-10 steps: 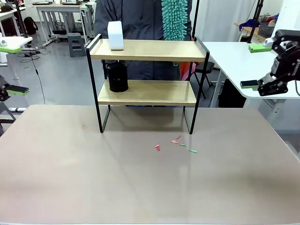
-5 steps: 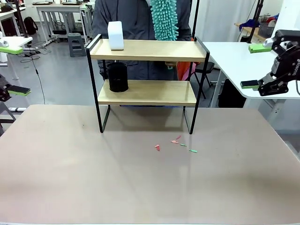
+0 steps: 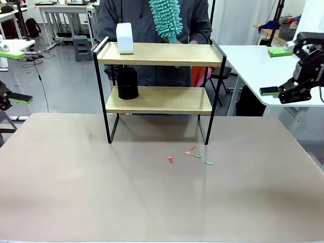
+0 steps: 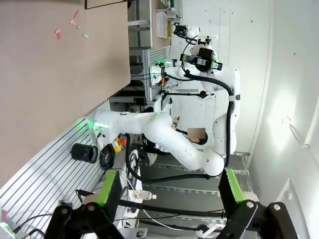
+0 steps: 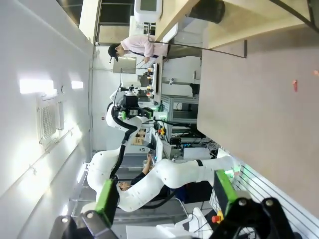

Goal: Clean the shelf.
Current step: Hand the Duster back to the human.

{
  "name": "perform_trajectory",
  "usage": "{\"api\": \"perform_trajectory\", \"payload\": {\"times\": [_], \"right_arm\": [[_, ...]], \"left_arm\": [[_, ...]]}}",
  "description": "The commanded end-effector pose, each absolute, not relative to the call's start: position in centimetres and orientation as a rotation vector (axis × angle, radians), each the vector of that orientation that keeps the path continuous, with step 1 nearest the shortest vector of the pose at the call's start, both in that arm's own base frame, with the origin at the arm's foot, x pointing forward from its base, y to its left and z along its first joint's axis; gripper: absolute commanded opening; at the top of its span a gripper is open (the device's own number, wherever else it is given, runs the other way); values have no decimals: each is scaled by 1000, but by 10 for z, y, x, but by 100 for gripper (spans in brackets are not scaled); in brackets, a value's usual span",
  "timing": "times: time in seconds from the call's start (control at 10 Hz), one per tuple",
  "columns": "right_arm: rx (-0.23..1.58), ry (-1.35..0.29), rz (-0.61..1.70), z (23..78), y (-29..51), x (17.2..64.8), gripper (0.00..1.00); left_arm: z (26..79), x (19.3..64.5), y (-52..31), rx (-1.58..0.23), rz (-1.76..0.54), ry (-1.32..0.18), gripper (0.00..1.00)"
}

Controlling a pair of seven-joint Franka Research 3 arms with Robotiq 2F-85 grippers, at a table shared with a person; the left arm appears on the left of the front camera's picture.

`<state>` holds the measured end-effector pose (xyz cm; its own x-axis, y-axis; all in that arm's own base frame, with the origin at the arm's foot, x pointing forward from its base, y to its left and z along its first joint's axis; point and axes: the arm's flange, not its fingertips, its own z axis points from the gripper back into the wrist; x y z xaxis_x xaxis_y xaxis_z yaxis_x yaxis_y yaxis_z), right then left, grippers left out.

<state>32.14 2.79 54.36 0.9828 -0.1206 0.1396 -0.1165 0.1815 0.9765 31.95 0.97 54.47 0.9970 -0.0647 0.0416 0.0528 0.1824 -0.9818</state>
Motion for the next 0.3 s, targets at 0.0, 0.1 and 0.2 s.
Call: {"api": "perform_trajectory", "payload": {"times": [0.0, 0.1, 0.2], "right_arm": [[1382, -204, -23, 544, 30, 320, 100], [1382, -204, -23, 544, 30, 320, 100], [1382, -204, -23, 544, 30, 320, 100]], "left_arm": [[545, 321, 7, -1406, -85, -15, 100], [545, 321, 7, -1406, -85, -15, 100], [545, 321, 7, -1406, -85, -15, 100]]}}
